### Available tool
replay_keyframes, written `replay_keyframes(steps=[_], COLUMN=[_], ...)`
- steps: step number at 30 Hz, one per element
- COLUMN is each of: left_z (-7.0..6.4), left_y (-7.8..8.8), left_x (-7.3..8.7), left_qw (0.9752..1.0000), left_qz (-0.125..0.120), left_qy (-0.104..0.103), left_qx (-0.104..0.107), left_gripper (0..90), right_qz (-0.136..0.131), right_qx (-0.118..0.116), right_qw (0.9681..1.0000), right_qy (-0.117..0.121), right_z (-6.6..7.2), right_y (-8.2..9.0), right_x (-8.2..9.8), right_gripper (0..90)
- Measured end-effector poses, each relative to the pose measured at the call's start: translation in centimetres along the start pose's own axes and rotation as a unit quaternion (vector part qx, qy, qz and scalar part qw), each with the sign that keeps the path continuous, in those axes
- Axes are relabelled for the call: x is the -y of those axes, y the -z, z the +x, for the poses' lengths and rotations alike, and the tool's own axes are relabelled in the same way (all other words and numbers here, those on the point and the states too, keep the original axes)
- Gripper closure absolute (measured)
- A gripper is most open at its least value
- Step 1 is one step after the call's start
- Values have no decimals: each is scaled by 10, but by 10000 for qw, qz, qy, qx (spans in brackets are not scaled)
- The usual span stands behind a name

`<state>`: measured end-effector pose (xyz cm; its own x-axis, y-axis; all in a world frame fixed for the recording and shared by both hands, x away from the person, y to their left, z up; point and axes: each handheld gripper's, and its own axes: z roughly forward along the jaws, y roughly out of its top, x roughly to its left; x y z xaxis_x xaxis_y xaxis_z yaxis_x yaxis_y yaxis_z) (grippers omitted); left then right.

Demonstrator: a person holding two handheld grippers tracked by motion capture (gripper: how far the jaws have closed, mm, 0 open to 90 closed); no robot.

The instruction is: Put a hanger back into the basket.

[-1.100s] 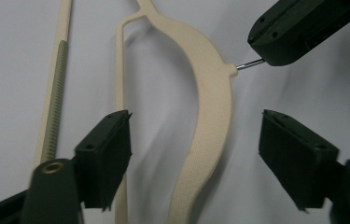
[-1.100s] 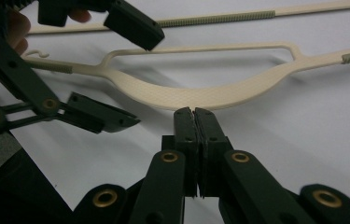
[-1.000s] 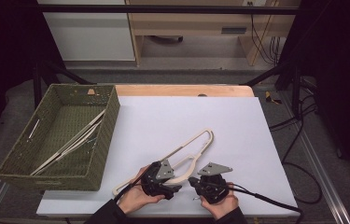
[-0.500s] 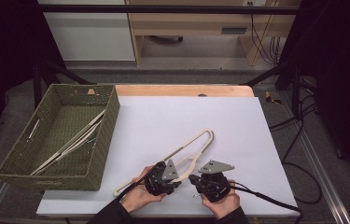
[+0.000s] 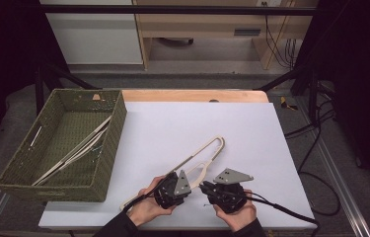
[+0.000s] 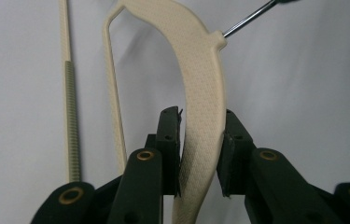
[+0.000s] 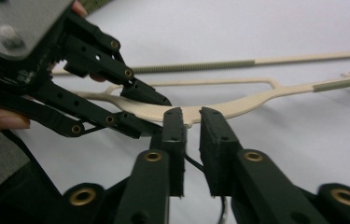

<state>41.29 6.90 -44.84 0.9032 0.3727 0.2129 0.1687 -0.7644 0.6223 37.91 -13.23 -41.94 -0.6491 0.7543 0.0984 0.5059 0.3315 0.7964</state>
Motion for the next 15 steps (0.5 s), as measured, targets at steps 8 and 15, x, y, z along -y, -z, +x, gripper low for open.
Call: replay_keyframes(steps=[8, 15], left_z=[7, 13], left_y=[16, 26], left_x=[0, 0], left_qw=[9997, 9990], left_qz=[-136, -227], left_qy=[177, 338], left_qx=[-85, -158], left_gripper=[760, 779], right_qz=[-1183, -1516], right_qx=[25, 444], right_qw=[9926, 9867], right_qy=[-255, -387], right_z=[-25, -54], right_y=[38, 54], right_x=[-4, 7], right_gripper=[433, 209])
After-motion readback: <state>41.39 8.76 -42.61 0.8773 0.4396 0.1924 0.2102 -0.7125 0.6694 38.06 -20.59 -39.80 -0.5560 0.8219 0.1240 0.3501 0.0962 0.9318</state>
